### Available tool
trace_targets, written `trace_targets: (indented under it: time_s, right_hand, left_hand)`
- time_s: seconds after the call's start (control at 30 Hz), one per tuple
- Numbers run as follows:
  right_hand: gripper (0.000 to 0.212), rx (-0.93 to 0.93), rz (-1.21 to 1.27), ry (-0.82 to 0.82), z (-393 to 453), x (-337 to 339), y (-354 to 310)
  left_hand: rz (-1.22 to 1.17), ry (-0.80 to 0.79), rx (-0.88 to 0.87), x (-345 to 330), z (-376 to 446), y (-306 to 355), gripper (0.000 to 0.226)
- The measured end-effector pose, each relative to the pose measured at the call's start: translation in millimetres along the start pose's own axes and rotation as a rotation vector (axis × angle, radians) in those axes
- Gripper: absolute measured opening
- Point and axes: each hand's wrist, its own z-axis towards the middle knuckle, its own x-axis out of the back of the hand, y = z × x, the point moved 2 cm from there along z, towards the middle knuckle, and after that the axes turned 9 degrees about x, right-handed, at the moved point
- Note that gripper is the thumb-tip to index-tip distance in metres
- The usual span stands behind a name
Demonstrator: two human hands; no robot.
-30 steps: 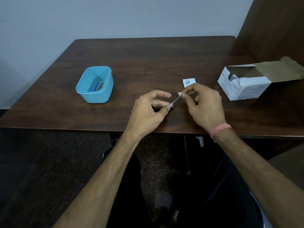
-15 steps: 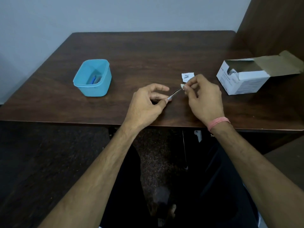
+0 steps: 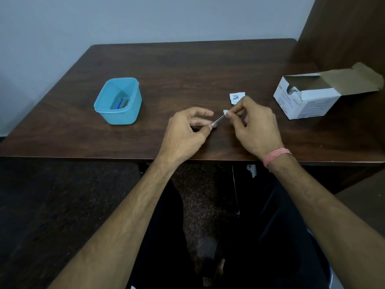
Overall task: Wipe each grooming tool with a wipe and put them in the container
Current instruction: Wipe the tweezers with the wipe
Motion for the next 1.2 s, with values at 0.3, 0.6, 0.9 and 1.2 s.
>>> trace_targets:
  time_s: [0.3,0.6,0.9,1.2]
  right_hand:
    - [0.010,0.261,-0.115,-0.168,-10,-4,-17]
    - [0.004,0.224,-0.151,-0.035,-10,-2,-14]
    - [0.006,0.146,-0.160,0.130,-10,-2,-3]
    - [0.011,0.230,-0.190,0.052,-10,-5,-4]
  left_hand:
    - [0.003,0.022,-0.002,-2,-1,-2,0.028]
    - [-0.036,0.009,-0.020,-1,1,-3,0.023]
    - [0.008,0.053,-0.036,-4,-4,-2,0.028]
    - [-0.034,0.062,-0.002,-4,-4,1,0.028]
